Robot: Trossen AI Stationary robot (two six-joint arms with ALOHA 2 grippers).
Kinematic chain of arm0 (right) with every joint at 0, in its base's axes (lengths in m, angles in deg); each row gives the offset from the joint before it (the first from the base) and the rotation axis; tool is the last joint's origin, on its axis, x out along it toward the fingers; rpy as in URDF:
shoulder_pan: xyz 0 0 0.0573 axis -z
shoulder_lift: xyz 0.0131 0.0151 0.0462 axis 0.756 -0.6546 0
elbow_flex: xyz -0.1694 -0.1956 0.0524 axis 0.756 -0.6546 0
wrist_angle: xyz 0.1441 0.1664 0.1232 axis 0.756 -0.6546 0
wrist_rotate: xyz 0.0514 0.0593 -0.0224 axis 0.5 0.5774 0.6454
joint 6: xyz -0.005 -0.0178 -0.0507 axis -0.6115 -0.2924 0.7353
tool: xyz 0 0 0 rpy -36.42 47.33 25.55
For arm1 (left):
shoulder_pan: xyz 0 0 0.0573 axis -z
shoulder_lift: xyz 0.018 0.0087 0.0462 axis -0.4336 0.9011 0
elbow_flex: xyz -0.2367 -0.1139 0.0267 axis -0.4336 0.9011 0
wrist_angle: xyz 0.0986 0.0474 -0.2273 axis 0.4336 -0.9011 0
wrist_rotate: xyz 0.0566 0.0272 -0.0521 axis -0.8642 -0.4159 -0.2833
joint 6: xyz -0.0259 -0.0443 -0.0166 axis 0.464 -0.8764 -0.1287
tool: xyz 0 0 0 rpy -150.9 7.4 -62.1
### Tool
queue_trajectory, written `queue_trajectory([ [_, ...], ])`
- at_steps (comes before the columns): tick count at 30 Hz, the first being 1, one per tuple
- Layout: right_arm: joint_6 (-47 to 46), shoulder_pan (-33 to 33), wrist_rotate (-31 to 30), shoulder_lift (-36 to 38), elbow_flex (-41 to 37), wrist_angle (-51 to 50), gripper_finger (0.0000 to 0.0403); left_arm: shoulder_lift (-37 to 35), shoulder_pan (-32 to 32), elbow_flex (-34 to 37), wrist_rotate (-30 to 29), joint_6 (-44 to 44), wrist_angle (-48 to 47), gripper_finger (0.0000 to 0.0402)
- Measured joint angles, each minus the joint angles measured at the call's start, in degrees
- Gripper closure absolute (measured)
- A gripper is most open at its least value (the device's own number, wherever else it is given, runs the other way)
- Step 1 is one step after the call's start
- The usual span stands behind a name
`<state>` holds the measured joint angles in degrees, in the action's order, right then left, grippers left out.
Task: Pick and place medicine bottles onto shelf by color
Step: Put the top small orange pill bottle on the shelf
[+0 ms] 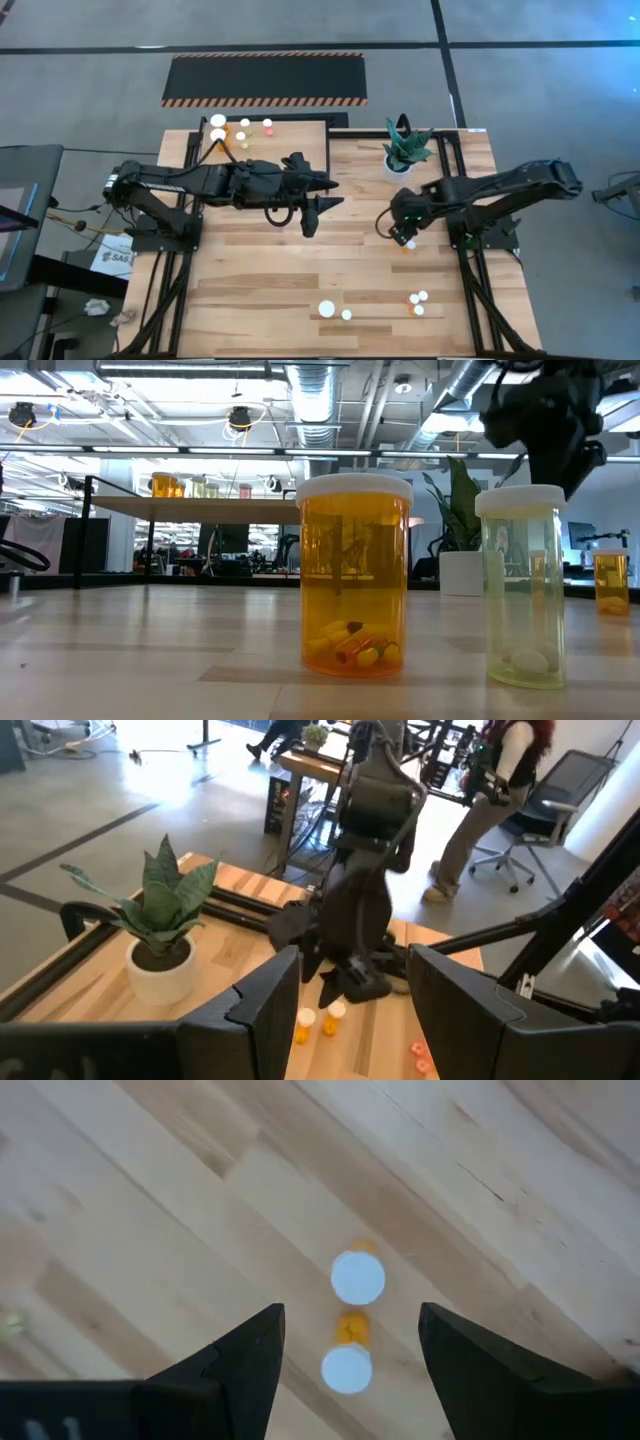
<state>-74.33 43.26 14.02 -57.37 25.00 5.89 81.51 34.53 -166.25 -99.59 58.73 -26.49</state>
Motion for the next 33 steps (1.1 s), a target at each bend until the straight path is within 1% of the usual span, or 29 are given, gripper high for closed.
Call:
queue_trajectory([
  [11,0.66,-0.62,-1.01,-10.71,0.0,1.57,0.0147,0.0,0.2,0.0,-0.04,-1.49,-3.11,0.0228],
  [24,3.6,-0.88,-1.27,-19.12,-0.02,4.01,0.0149,0.0,0.2,0.0,0.09,-1.4,-4.3,0.0228],
  [26,3.73,-0.87,-1.3,-19.73,0.02,4.97,0.0157,0.0,0.2,0.0,0.09,-1.4,-4.43,0.0228],
  [28,4.46,-0.87,-1.44,-19.71,0.0,4.83,0.0175,0.0,0.2,0.0,0.06,-1.4,-4.45,0.0228],
  [33,5.49,-0.74,-1.9,-19.17,0.0,4.05,0.0244,0.0,0.2,0.0,-1.49,-1.4,-4.81,0.0228],
])
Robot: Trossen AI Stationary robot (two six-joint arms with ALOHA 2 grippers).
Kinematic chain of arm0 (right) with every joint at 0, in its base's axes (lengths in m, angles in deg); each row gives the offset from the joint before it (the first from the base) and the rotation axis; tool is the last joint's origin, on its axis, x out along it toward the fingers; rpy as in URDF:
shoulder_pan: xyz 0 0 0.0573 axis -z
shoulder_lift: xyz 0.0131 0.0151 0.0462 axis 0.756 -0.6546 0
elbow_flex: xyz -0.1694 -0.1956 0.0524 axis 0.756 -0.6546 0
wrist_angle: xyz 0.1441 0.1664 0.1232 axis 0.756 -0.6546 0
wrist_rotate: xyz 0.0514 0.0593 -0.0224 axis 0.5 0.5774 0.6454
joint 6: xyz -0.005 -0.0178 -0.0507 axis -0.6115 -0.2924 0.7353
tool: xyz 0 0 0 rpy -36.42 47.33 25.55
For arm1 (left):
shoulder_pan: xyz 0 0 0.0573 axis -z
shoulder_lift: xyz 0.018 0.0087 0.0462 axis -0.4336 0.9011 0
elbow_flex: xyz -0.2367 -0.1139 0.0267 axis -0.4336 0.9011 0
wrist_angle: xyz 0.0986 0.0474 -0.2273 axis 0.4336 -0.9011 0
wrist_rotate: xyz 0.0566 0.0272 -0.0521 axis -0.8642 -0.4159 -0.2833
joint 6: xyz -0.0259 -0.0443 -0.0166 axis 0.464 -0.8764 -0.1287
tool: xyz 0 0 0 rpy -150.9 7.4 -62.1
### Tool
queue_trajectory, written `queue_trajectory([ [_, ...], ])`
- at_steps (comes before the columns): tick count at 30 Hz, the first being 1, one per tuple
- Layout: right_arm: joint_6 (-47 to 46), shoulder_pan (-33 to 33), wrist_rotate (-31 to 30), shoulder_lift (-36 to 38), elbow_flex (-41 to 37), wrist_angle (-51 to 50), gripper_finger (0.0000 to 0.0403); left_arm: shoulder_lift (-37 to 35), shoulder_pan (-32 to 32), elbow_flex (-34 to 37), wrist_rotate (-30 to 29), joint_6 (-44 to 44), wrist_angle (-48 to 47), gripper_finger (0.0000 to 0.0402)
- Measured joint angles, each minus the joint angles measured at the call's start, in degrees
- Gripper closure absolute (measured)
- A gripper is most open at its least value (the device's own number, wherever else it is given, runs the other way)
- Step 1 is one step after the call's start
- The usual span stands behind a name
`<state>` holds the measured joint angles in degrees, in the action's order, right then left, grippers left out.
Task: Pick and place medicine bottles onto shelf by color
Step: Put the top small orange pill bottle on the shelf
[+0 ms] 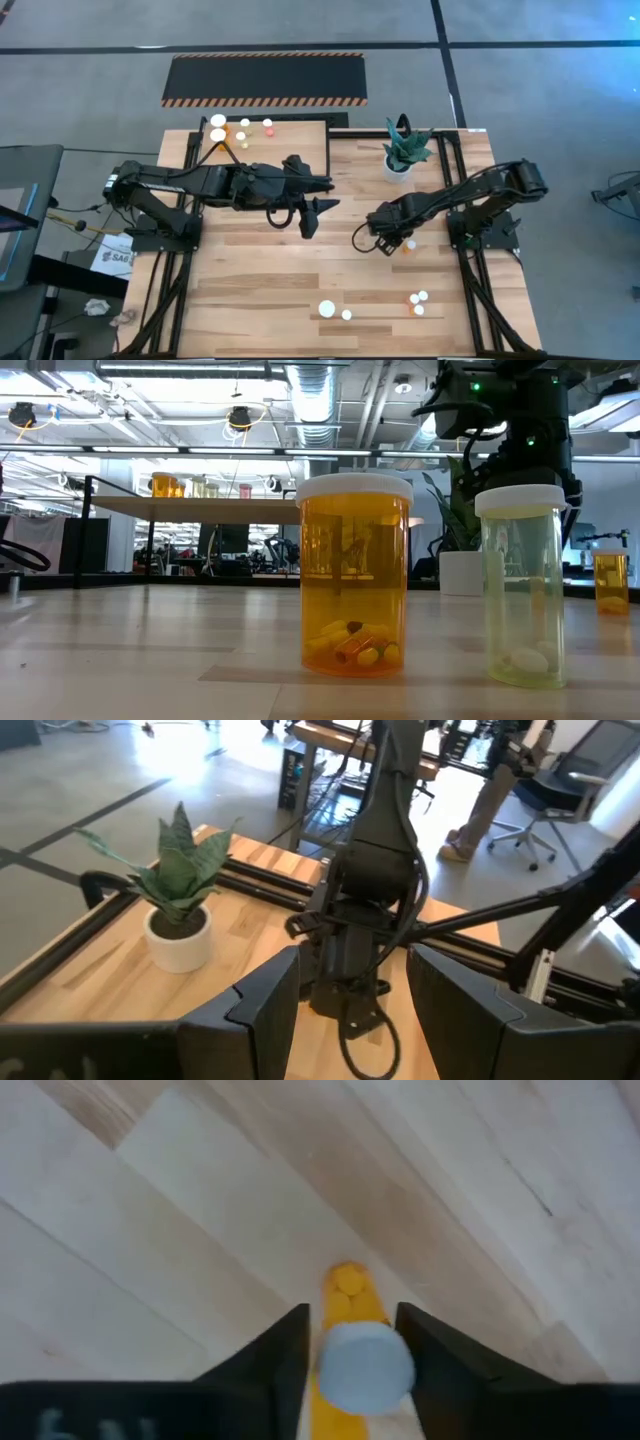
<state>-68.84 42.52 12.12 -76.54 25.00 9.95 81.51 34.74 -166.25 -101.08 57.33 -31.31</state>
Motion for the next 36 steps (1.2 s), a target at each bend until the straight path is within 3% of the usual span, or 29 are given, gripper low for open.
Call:
queue_trajectory([
  [5,0.95,0.0,0.55,0.51,0.0,-0.79,0.0299,0.0,0.0,0.0,-0.26,-0.13,-0.57,0.0228],
  [8,1.29,0.2,1.14,2.07,0.46,-2.55,0.0297,0.0,0.0,0.02,-0.32,-0.34,-0.76,0.0228],
  [16,8.74,3.31,2.25,6.76,10.1,-9.29,0.023,-1.23,0.0,0.02,-0.62,-0.57,-0.85,0.0228],
  [23,16.38,7.46,2.19,7.88,23.14,-14.95,0.0272,-4.25,0.0,0.02,-2.75,-0.63,-1.48,0.0228],
  [27,19.43,8.43,1.48,7.42,25.79,-16.19,0.0297,-6.05,-0.02,0.02,-3.44,-0.69,-3.88,0.0228],
  [32,21.64,9.55,0.53,4.93,25.62,-12.78,0.0296,-6.86,0.0,0.02,-5.5,-0.7,-6.87,0.0228],
  [36,24.7,9.8,0.35,1.23,25.53,-12.47,0.0268,-6.84,-0.01,0.02,-6.11,-0.86,-9.49,0.0228],
])
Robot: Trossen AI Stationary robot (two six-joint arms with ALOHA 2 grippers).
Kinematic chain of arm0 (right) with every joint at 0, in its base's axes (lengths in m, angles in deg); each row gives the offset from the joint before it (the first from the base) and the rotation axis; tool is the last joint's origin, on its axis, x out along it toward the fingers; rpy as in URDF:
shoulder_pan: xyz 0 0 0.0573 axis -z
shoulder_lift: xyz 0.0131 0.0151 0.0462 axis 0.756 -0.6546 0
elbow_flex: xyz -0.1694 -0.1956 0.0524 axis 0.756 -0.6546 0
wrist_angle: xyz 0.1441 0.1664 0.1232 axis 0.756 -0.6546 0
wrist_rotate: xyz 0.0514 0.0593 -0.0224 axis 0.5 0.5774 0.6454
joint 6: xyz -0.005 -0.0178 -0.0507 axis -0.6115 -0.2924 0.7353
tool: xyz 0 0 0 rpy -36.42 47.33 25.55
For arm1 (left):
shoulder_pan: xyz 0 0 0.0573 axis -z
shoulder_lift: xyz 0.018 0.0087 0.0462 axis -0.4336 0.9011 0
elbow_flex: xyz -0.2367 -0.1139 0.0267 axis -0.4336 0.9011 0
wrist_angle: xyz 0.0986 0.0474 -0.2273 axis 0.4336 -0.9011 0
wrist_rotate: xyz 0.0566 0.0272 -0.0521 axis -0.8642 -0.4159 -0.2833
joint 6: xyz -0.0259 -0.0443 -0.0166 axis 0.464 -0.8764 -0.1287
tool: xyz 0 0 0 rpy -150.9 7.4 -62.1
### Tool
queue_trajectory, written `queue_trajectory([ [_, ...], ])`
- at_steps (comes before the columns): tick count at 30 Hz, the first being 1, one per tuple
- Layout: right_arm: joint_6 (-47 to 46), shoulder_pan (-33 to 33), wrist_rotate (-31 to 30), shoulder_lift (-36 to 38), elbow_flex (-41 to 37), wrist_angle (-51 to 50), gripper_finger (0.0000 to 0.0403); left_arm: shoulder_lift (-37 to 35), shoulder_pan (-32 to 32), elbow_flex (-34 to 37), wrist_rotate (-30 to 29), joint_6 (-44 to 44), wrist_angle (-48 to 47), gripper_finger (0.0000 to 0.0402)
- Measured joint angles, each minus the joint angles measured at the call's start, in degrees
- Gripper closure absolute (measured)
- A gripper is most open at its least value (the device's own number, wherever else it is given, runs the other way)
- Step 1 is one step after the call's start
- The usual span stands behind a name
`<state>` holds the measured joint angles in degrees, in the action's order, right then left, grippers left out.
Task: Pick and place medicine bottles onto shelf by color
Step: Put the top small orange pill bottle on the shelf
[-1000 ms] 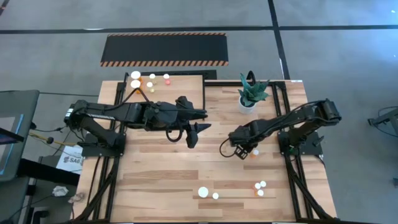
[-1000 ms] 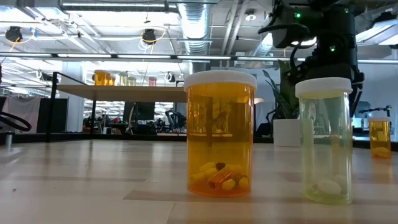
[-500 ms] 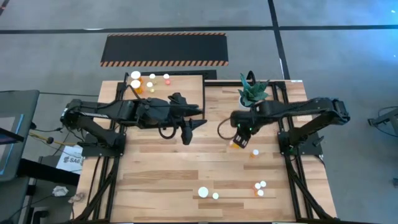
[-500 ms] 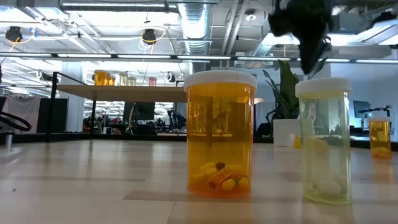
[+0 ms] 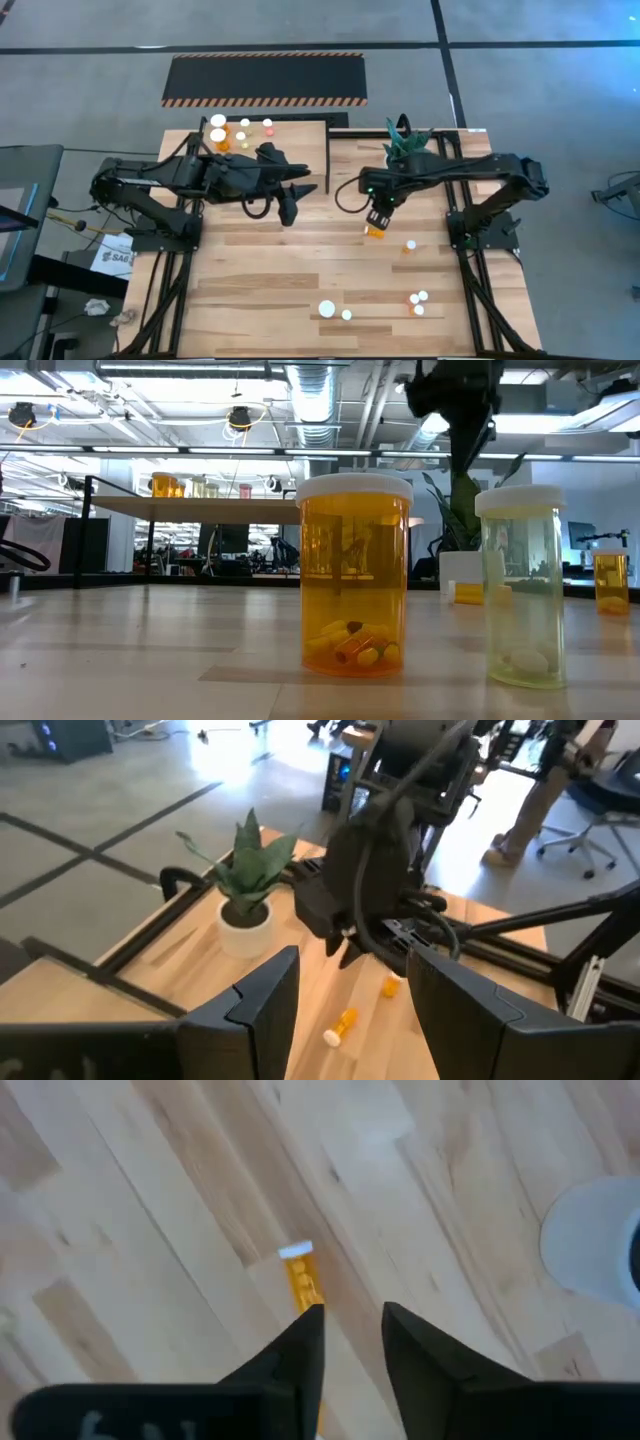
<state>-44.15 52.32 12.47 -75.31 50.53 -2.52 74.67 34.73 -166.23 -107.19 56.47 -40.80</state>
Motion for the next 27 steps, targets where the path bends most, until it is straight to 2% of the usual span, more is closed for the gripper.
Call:
queue_trajectory([
  [7,7.47,0.12,0.05,-6.56,0.0,0.09,0.0185,0.04,0.52,0.0,-1.26,-3.97,-5.05,0.0228],
  [10,10.95,-0.76,0.1,-8.01,-0.34,1.58,0.0169,0.04,1.76,0.0,-3.34,-6.6,-8.21,0.0228],
  [16,11.3,-2.55,0.3,-3.29,-12.5,8.17,0.018,0.07,7.51,0.0,-11.1,-13.64,-13.43,0.0228],
  [20,8.87,-3.77,0.39,2.22,-21.74,19.96,0.0195,0.07,11.35,0.0,-16.6,-15.79,-14.19,0.0228],
  [23,7.74,-4.51,0.5,5.12,-24.9,27.66,0.0202,0.07,12.69,0.0,-18.45,-17.18,-14.13,0.0228],
  [27,8.74,-4.72,0.48,4.74,-25.44,27.56,0.0202,0.07,12.88,0.0,-19.96,-18.76,-14.09,0.0228],
])
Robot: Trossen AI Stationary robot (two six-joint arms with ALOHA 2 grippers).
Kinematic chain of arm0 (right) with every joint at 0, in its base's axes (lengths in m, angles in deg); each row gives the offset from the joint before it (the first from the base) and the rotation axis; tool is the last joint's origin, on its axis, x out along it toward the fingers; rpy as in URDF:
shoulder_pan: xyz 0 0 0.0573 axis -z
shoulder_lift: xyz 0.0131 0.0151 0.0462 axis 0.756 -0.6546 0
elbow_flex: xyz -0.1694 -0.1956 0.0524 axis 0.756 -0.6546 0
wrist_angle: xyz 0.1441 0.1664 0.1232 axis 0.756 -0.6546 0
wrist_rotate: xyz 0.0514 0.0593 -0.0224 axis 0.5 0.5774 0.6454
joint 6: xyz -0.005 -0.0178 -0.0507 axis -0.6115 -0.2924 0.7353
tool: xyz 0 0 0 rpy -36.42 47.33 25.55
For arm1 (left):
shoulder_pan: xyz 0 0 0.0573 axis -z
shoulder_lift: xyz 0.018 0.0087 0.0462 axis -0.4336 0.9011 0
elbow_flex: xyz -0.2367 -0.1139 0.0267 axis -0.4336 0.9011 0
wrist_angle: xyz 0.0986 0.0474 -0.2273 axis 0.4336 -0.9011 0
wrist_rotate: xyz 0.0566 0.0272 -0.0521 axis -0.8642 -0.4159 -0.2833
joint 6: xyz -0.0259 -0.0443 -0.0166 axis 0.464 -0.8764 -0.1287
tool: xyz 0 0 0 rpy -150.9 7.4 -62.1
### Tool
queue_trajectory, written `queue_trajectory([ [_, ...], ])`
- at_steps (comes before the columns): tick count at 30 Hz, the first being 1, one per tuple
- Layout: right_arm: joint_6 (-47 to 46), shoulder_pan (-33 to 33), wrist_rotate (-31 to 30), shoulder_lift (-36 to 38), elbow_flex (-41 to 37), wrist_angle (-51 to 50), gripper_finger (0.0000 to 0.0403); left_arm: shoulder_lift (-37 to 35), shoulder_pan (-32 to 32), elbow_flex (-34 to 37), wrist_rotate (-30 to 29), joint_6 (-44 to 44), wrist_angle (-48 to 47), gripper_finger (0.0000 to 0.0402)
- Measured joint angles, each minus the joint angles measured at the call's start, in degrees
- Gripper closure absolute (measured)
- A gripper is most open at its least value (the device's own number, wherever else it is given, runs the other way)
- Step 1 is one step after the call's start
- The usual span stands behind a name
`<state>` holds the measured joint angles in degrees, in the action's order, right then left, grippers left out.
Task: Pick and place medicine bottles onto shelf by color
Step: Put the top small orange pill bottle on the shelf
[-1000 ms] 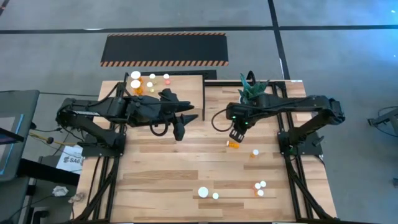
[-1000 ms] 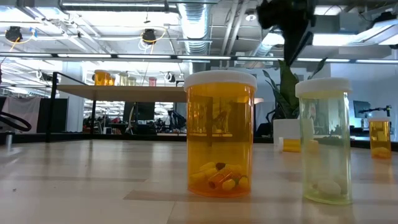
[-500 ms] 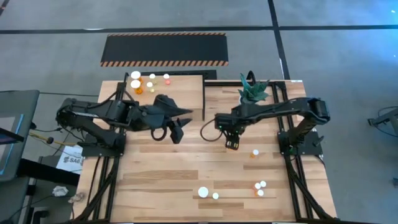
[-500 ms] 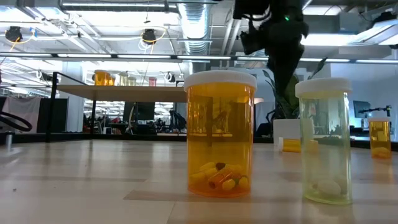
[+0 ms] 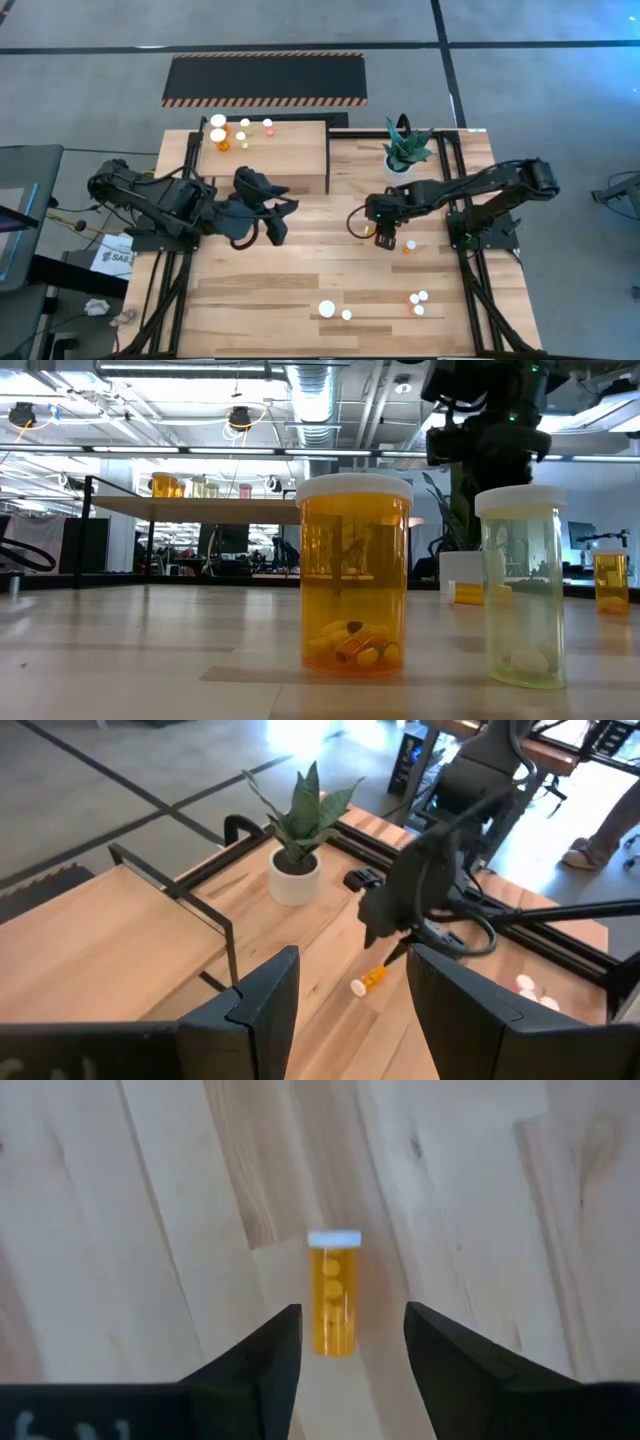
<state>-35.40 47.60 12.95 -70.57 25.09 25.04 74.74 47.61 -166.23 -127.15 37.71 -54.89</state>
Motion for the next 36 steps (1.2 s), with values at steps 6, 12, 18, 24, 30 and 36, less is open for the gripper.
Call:
queue_trajectory([
  [6,0.15,0.56,0.0,-5.71,0.04,1.11,0.0191,0.0,0.0,0.0,-0.64,-0.44,0.18,0.0228],
  [12,0.15,0.74,0.1,-8.36,0.11,5.36,0.0187,0.02,-0.02,0.0,-1.0,-1.52,0.15,0.0228],
  [18,0.18,2.62,1.4,-8.35,0.09,6.38,0.016,0.02,-0.02,0.0,-1.04,-1.63,0.15,0.0228],
  [24,0.72,4.33,4.51,-10.33,0.1,6.97,0.0148,0.02,-0.02,0.0,-1.02,-1.64,0.14,0.0228],
  [30,1.29,3.2,4.32,-15.56,0.13,8.2,0.0148,0.04,-0.02,0.0,-1.02,-1.79,0.2,0.0228],
  [36,1.62,2.66,3.69,-16.25,0.24,8.79,0.0148,0.04,-0.02,0.0,-1.02,-2.08,0.1,0.0228],
])
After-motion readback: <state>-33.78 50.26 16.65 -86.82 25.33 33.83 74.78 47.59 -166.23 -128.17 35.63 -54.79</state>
